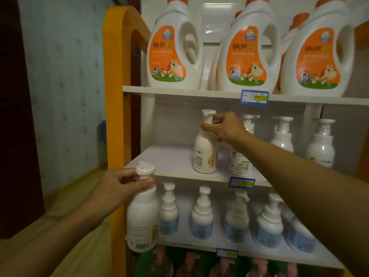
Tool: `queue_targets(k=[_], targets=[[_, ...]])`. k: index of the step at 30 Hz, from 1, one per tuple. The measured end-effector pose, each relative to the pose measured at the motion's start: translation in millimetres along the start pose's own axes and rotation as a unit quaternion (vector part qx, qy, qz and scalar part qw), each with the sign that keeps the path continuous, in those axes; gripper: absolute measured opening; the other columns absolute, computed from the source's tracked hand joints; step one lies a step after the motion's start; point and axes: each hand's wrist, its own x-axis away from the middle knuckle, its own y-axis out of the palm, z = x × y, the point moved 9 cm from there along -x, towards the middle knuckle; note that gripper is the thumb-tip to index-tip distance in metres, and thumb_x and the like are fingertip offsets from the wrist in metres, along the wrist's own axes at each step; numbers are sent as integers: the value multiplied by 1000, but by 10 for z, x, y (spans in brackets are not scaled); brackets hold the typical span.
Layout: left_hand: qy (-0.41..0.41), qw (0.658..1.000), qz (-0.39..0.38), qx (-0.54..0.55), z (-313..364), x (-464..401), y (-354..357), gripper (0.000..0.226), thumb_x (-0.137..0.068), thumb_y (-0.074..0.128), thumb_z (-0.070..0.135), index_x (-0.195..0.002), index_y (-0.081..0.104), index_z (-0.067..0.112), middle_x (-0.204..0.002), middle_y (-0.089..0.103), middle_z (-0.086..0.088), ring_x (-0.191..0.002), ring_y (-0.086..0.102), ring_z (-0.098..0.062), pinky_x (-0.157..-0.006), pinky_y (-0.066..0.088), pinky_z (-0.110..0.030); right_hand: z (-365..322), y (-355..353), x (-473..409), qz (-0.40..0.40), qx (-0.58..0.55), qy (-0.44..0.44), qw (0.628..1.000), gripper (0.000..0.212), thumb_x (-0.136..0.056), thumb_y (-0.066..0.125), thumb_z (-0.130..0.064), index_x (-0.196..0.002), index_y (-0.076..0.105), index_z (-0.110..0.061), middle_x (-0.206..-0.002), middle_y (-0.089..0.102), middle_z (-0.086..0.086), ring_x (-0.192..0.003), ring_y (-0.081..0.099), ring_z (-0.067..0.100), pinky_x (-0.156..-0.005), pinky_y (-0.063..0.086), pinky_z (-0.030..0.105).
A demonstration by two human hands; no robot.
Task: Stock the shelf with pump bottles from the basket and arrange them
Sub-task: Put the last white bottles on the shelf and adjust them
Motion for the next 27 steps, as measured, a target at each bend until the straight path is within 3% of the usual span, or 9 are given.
queue_targets(k=[6, 11, 14, 17, 21, 27], targets=[[-4, 1000, -2, 13, -91, 21, -5, 26, -61, 72, 48, -85, 75, 42, -88, 76, 11, -78, 71, -4, -54, 54, -13, 146, 26, -39, 5, -14, 15, 1000, 54, -82, 69, -34, -131, 53, -18, -122, 63, 9, -109, 60, 28, -96, 50, 45], [-3, 1000, -9, 18, -118, 46, 0, 26, -62, 72, 47, -87, 74, 45, -90, 76, 13, -79, 71, -3, -55, 53, -11, 230, 126, 34, -26, -17, 18, 999, 77, -76, 74, -39, -139, 33, -22, -128, 56, 9, -108, 58, 27, -92, 50, 42], [-6, 1000, -9, 20, -145, 63, 13, 26, -62, 71, 47, -88, 74, 45, -90, 76, 13, -79, 71, -3, -55, 52, -10, 317, 237, 118, -48, 58, 7, 997, 84, -65, 82, -40, -132, 37, -19, -122, 58, 7, -106, 59, 25, -91, 51, 45], [-1, 1000, -2, 29, -144, 72, 37, 26, -62, 71, 46, -87, 75, 43, -90, 76, 9, -80, 71, -6, -58, 54, -10, 327, 260, 153, -22, 120, -21, 992, 83, -62, 83, -38, -130, 38, -21, -120, 58, 8, -106, 58, 28, -90, 51, 47], [0, 999, 1, 37, -116, 63, 75, 23, -62, 72, 42, -85, 75, 43, -88, 77, 11, -78, 71, -4, -57, 52, -9, 356, 315, 122, -33, 96, -18, 995, 88, -66, 82, -25, -136, 29, -19, -120, 57, 11, -103, 59, 30, -77, 52, 38], [-3, 999, 1, 41, -107, 54, 84, 22, -62, 70, 45, -83, 76, 41, -87, 76, 10, -77, 71, -4, -58, 52, -9, 411, 309, 122, -33, 67, -14, 997, 87, -67, 81, -23, -136, 28, -20, -117, 56, 8, -99, 60, 28, -65, 53, 33]])
